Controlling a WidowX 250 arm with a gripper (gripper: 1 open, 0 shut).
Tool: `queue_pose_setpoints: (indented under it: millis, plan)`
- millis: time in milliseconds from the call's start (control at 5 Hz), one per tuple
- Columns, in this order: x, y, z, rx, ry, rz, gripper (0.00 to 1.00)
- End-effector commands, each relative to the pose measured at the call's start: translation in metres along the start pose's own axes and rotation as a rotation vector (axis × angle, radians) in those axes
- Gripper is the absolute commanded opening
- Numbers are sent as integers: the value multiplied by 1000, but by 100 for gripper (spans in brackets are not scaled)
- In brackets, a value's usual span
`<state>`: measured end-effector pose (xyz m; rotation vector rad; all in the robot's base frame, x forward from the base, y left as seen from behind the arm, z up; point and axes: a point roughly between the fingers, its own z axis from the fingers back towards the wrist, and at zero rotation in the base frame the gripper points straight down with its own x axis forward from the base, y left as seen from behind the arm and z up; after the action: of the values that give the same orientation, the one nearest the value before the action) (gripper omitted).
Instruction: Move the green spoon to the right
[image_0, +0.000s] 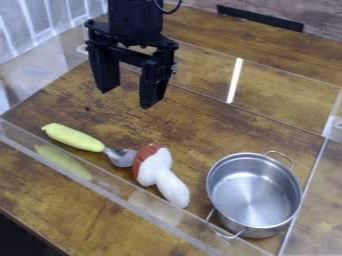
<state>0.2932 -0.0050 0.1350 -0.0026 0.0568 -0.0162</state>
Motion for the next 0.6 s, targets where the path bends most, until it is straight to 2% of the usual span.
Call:
queue_pose_setpoints:
  millis: [0,200,400]
  plan:
    - [-9,1,-19,-2,29,-64,100]
    - [-7,16,-37,29,33,-294,100]
    - [-4,34,-48,68,30,-495,100]
